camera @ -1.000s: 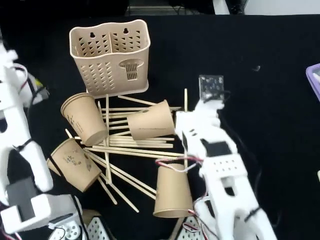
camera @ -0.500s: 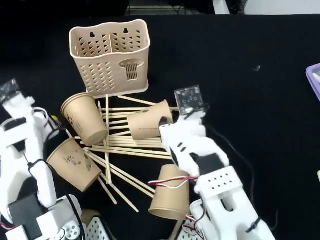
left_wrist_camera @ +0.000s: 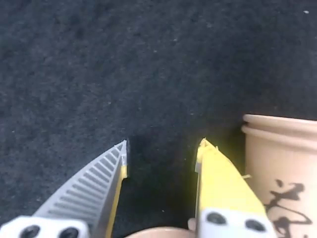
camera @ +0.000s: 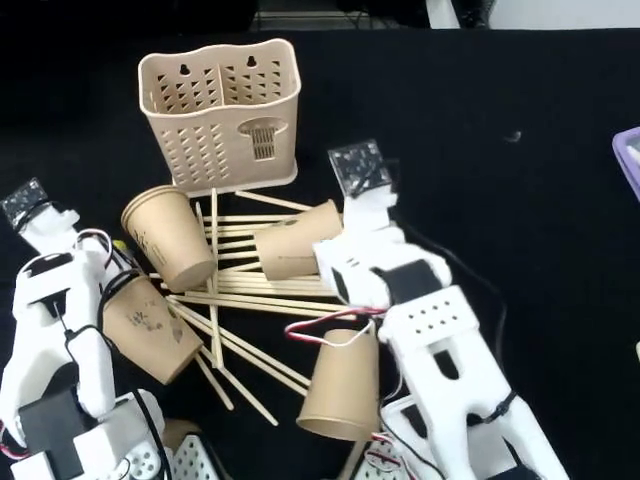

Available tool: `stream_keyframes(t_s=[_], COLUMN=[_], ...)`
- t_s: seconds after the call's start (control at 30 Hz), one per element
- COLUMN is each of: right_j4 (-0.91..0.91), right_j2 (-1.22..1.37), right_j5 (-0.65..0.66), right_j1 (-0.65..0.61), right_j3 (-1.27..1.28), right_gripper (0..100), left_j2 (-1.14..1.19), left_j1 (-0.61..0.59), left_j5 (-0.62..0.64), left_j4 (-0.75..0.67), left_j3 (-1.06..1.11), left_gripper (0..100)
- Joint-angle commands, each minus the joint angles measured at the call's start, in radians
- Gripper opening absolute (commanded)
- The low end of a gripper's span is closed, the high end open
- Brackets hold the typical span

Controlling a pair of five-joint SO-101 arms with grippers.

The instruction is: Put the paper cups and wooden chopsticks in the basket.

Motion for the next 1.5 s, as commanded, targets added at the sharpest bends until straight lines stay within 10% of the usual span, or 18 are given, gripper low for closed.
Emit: stream_keyframes(t_s=[0.0,0.87,1.13,1.47], right_j4=[0.009,-0.048,-0.041,0.124], right_j2=[0.007,0.160,0.093,-0.179], right_j5=[0.044,-0.011,0.003,0.130], right_j1=[-0.023,-0.092,-0.092,-0.087], right_j3=[-0.058,-0.101,-0.074,-0.059], right_gripper=[27.3,32.1,0.8,1.1], left_j2=[-0.011,-0.011,-0.011,-0.011], left_j1=[0.021,0.021,0.021,0.021], left_j5=[0.002,0.000,0.000,0.000], left_j4=[-0.015,-0.015,-0.015,-0.015], left_j3=[0.005,0.010,0.005,0.005], left_gripper=[22,22,22,22])
